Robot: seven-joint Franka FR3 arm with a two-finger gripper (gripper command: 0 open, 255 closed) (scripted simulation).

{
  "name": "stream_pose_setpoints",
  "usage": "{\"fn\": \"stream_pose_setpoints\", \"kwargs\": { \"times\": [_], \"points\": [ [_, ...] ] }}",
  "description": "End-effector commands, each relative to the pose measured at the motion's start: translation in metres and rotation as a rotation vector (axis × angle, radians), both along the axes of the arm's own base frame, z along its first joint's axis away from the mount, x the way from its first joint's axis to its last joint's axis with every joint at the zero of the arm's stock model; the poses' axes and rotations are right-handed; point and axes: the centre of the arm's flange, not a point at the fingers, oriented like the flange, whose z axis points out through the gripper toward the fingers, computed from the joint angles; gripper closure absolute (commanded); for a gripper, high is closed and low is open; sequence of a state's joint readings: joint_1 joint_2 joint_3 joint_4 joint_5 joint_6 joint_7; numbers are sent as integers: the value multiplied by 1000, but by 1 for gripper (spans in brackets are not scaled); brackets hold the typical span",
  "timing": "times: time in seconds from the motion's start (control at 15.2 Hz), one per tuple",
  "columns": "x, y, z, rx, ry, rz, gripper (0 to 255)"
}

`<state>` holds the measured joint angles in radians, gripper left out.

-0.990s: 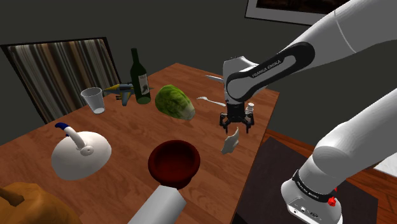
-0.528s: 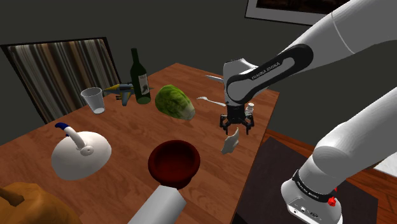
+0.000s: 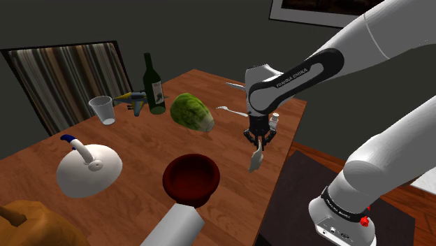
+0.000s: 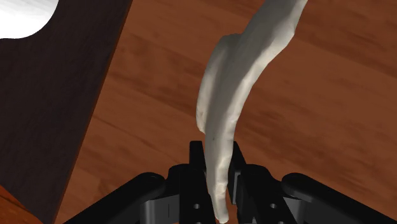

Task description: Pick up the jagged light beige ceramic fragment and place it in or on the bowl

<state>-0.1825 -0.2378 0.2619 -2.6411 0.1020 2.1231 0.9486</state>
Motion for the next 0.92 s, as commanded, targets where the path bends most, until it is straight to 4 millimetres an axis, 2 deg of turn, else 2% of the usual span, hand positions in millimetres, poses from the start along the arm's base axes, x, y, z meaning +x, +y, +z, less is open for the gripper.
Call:
{"fn": "stream_pose_setpoints", "kwargs": {
  "times": [0.0, 0.13, 0.86],
  "points": [
    [0, 0, 0, 0, 0, 0, 255],
    [0, 0, 0, 0, 0, 0, 255],
    [0, 0, 58, 0, 0, 0, 255]
  ]
}}
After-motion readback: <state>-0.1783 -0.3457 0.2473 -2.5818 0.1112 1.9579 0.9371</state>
